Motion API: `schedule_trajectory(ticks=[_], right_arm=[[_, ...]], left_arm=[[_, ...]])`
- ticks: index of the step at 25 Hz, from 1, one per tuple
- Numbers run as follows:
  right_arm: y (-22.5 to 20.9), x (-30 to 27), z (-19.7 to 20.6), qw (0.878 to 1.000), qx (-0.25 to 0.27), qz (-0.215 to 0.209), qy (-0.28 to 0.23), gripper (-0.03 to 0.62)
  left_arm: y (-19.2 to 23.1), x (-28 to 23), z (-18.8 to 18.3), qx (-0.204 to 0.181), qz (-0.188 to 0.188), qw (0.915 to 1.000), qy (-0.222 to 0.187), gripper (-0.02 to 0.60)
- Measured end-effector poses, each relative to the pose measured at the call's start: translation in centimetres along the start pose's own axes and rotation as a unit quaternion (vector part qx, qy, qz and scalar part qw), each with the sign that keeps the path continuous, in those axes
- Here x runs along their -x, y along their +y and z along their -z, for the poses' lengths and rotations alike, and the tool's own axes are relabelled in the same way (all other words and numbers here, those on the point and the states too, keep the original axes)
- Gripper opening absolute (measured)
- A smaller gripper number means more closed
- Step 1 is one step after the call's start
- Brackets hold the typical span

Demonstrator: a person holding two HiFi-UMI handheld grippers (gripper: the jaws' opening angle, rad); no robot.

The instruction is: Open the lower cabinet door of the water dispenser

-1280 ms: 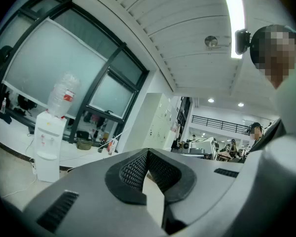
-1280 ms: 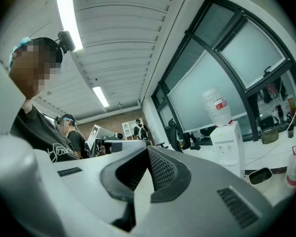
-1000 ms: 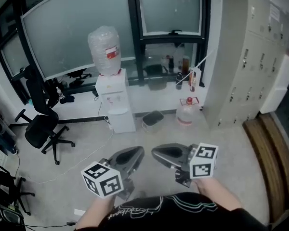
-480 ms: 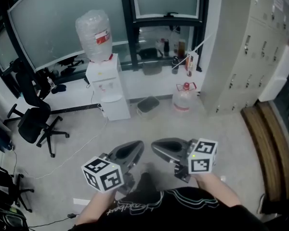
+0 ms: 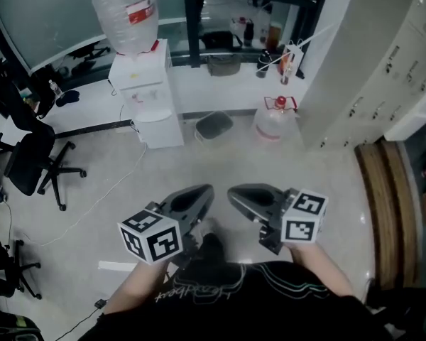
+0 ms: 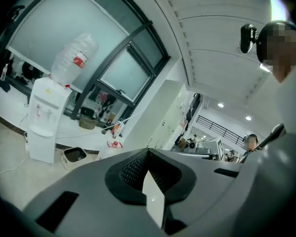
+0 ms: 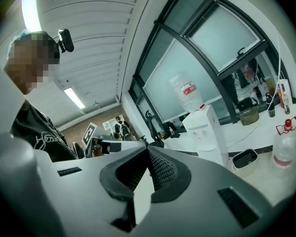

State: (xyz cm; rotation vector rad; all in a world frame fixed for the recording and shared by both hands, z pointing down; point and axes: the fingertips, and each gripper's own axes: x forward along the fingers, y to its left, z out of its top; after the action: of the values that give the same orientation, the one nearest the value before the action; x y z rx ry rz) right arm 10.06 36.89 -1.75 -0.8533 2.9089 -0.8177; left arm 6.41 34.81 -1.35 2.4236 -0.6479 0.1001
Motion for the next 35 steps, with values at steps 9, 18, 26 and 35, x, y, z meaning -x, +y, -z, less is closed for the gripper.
schedule_trajectory(ticks=[9, 18, 26, 35], right_arm=[[-10.8, -10.9, -3.0, 0.998, 0.001, 0.005, 0.060, 0.012], [-20.9, -19.5, 0.0, 0.993, -0.030, 0.010, 0.116, 0.012], [-28.6, -24.2, 7.7, 0.984, -0.044, 0.011, 0.173, 0.012], [-39.5, -29.4, 14.7, 0.977, -0.090, -0.023, 0.192, 0.012]], left_arm=[[14.9, -4.2, -4.5, 0.040, -0.029, 0.9987, -0.009, 0.000], [28.1, -7.2, -3.4, 0.080, -0.078, 0.9937, -0.008, 0.000], [36.7, -10.3, 3.5, 0.151, -0.115, 0.9818, -0.007, 0.000], [46.3, -14.6, 10.4, 0.199, -0.164, 0.9661, -0.008, 0.000]])
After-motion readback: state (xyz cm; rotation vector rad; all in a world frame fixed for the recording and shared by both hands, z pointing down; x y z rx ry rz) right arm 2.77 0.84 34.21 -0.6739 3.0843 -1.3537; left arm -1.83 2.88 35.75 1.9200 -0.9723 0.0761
